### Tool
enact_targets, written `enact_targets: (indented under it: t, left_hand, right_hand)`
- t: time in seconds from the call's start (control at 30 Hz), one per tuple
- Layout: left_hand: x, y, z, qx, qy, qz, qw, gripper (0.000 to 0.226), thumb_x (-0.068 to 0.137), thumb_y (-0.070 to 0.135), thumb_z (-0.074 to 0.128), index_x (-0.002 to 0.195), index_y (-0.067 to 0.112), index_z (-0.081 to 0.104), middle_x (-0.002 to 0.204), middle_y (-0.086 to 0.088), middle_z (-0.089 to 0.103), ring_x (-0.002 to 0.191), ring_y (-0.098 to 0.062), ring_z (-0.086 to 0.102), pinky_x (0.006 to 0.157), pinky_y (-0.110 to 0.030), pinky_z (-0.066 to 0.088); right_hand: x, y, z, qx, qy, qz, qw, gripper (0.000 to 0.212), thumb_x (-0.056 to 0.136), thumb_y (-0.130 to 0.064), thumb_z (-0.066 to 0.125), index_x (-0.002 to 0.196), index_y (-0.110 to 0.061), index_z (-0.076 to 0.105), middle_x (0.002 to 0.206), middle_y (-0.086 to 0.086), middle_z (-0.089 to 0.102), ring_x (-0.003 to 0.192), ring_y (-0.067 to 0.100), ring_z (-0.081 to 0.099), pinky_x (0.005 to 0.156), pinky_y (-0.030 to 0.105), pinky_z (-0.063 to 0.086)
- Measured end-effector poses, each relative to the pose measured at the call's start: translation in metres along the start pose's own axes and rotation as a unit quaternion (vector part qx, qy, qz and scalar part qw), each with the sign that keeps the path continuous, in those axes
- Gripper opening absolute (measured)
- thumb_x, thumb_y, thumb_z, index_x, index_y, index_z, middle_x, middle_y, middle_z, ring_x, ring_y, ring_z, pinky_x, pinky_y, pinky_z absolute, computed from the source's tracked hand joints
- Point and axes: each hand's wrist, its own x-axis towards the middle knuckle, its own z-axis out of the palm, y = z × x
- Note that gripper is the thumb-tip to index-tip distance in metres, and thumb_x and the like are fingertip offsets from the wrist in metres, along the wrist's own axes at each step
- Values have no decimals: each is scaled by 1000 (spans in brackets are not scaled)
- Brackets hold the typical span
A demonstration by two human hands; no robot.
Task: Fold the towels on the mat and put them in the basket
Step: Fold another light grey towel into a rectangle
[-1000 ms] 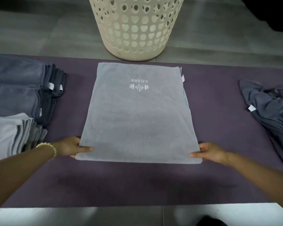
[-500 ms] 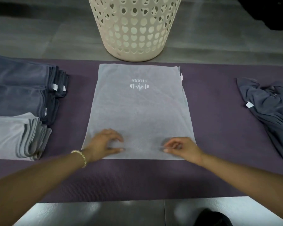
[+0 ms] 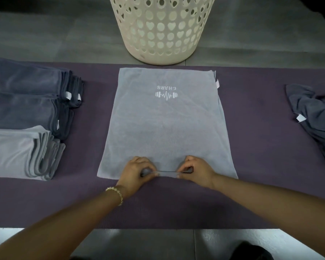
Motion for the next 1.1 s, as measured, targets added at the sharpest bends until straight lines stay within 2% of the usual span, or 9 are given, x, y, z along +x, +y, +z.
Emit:
enact_targets:
  t: [0.23,0.33,0.47,0.67,0.77,0.83,0.93,1.03,1.1]
  left_hand:
    - [56,14,-38,-139,-153,-78,975,7,86,30,67,80,27,65,71,12,63,68,0,57,73,-19,47]
    - [84,21,-61,-97,-206,-85,970,14,83,33,70,72,30,61,56,19,54,54,3,47,63,-12,39]
    - [113,10,-98,72,-335,-103,934,42,75,32,79,52,26,45,45,16,41,43,1,40,49,-11,29]
    - [136,-14,-161,-1,-220,-195,956,59,63,60,74,73,2,66,65,5,56,64,-7,49,69,-17,39]
    - [151,-16,-181,-6,-125,-183,975,8,75,28,78,78,21,74,76,9,73,79,-4,64,81,-16,47]
    - [162,-16,-183,-8,1,-158,987,6,79,21,75,84,21,72,79,10,70,86,-6,62,77,-11,47]
    - [169,-21,-171,-36,140,-197,970,49,83,22,71,128,11,55,121,-4,59,114,-16,52,101,-27,42]
    - [160,-44,-153,-37,111,-354,928,94,76,42,74,147,9,23,152,-11,29,139,-28,30,112,-43,30]
    - [146,-54,-140,-47,64,-452,889,112,62,60,77,144,4,27,149,-15,32,134,-34,36,108,-46,37]
  right_hand:
    - [8,-4,-42,-84,-99,10,991,7,85,-23,69,86,-17,66,81,-11,56,74,-1,52,72,10,41]
    - [24,-8,-78,-44,-87,38,994,34,92,-21,62,60,-19,49,51,-15,40,45,-2,39,55,11,34]
    - [38,-7,-114,18,-73,63,995,16,87,-30,67,77,-17,66,56,-11,53,52,0,44,60,10,39]
    - [54,0,-152,-120,-216,174,953,11,78,-33,77,74,-29,68,68,-19,65,67,-3,60,64,12,43]
    - [69,2,-174,-123,-67,119,983,29,81,-24,75,61,-12,58,57,-10,52,53,3,44,56,18,36]
    - [80,1,-184,-41,119,64,990,18,81,-17,74,76,-3,64,70,0,56,65,8,48,59,21,39]
    - [92,4,-188,11,329,76,941,35,80,-16,74,111,-6,63,109,3,58,99,15,54,81,16,38]
    - [95,28,-176,60,328,206,920,69,75,-23,79,132,-5,46,135,12,45,122,26,48,100,31,39]
    - [92,44,-164,96,299,283,906,65,70,-29,82,122,-1,53,124,9,54,110,25,55,93,37,47]
